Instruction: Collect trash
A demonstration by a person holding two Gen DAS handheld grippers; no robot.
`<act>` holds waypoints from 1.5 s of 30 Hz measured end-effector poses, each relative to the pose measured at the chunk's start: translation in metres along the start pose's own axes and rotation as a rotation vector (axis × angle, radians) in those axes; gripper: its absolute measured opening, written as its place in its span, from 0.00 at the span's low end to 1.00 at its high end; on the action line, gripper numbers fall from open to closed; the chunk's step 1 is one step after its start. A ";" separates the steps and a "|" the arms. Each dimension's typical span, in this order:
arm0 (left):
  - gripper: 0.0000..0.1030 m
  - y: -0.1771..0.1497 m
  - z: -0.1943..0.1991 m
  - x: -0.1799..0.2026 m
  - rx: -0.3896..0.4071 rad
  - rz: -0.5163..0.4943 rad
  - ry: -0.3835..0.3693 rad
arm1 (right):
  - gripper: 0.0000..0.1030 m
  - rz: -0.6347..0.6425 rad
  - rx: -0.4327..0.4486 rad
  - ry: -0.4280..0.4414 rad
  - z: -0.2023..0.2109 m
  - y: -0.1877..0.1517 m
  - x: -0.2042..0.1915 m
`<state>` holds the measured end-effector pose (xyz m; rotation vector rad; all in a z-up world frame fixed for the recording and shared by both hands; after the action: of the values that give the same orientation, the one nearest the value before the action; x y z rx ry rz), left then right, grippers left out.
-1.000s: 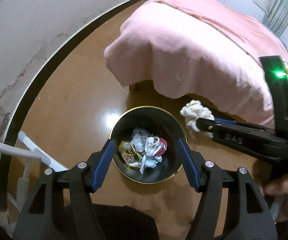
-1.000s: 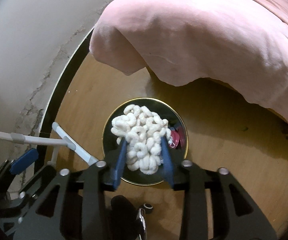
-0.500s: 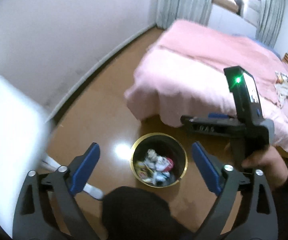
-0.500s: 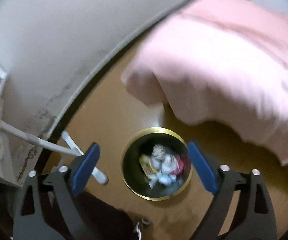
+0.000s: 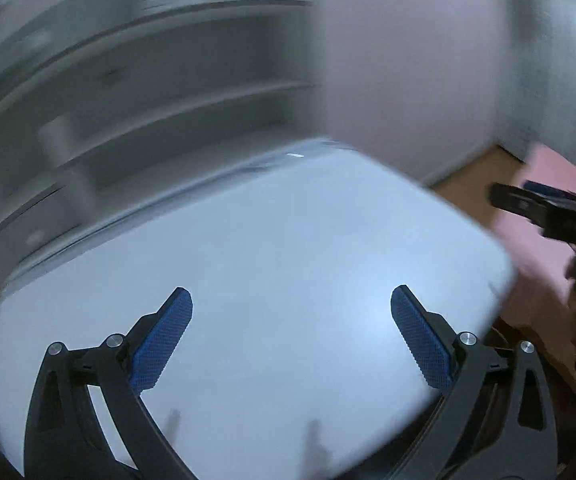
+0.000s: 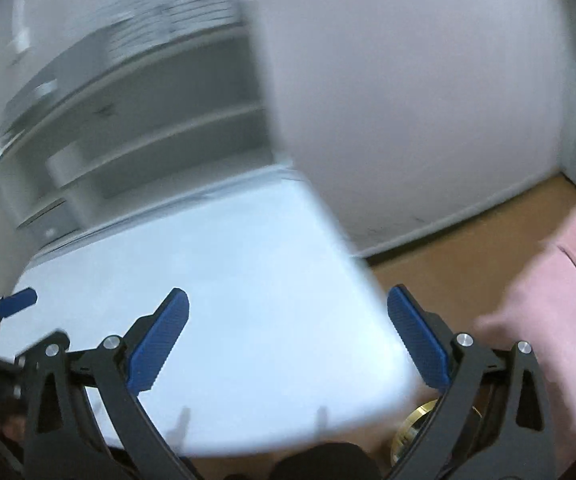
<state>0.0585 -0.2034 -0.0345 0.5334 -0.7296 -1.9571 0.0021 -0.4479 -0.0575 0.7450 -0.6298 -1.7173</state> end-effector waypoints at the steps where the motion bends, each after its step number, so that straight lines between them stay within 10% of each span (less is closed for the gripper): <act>1: 0.94 -0.003 0.004 -0.018 0.000 0.035 0.028 | 0.93 0.035 -0.001 0.035 -0.006 0.004 -0.024; 14: 0.94 -0.060 0.047 -0.164 0.007 0.331 0.230 | 0.93 0.226 -0.047 0.187 -0.031 -0.001 -0.171; 45: 0.94 -0.067 0.058 -0.171 0.006 0.346 0.247 | 0.93 0.237 -0.047 0.193 -0.032 0.001 -0.185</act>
<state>0.0579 -0.0107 -0.0269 0.5969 -0.6249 -1.5374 0.0625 -0.2707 -0.0474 0.7608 -0.5207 -1.4194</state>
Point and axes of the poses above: each gripper's, at about its wrist camera, not at the fingertips, and z roughly against the way its jaws point, x to its right, y to its top, the point moved 6 cm from there along -z, roughly the way its jaws point, and after that the axes turned 6 degrees about -x, right-handed, at the moved point
